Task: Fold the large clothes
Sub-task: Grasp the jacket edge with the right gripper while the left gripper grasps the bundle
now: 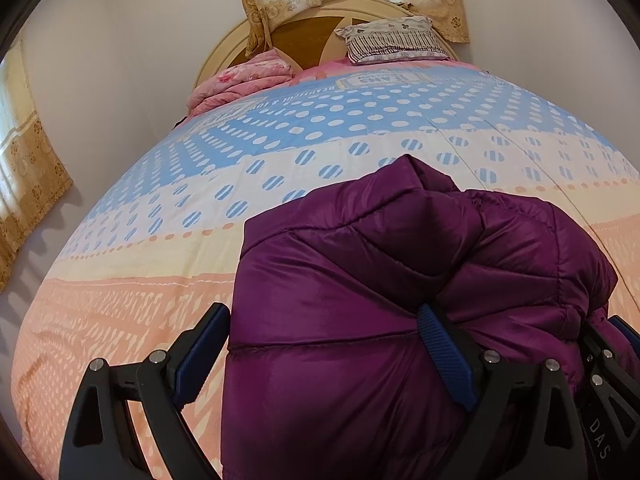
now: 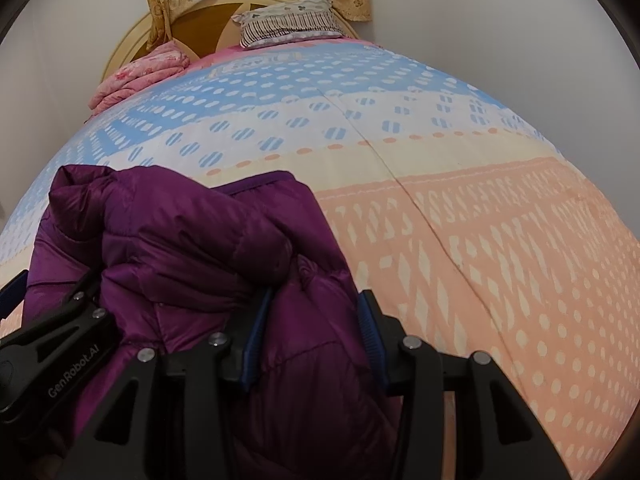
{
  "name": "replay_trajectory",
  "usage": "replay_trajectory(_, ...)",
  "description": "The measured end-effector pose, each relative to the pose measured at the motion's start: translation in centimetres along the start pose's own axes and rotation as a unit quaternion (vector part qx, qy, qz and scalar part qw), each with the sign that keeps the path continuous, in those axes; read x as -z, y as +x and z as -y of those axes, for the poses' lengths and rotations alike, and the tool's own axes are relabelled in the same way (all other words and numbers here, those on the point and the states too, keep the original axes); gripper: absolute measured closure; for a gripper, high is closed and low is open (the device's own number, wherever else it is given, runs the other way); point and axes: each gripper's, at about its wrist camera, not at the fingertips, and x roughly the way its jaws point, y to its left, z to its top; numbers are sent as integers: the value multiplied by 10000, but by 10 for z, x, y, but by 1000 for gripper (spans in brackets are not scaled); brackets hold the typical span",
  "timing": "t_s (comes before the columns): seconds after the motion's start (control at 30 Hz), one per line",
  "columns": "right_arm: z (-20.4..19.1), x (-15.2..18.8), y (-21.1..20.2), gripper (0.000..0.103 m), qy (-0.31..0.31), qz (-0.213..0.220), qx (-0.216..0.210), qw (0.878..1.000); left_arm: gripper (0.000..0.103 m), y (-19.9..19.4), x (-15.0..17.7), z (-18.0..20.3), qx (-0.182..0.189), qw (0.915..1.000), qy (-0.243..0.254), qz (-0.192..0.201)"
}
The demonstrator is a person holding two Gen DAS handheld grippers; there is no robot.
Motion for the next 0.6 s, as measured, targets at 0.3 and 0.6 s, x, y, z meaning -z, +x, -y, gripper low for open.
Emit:
replay_trajectory(0.3,0,1,1,55,-11,-8,62,10000,8,0,0,4,-55,10000,69,8)
replay_trajectory(0.6,3,1,3,55,36,-44,15,10000,8,1,0,6,-67,9999,85,7)
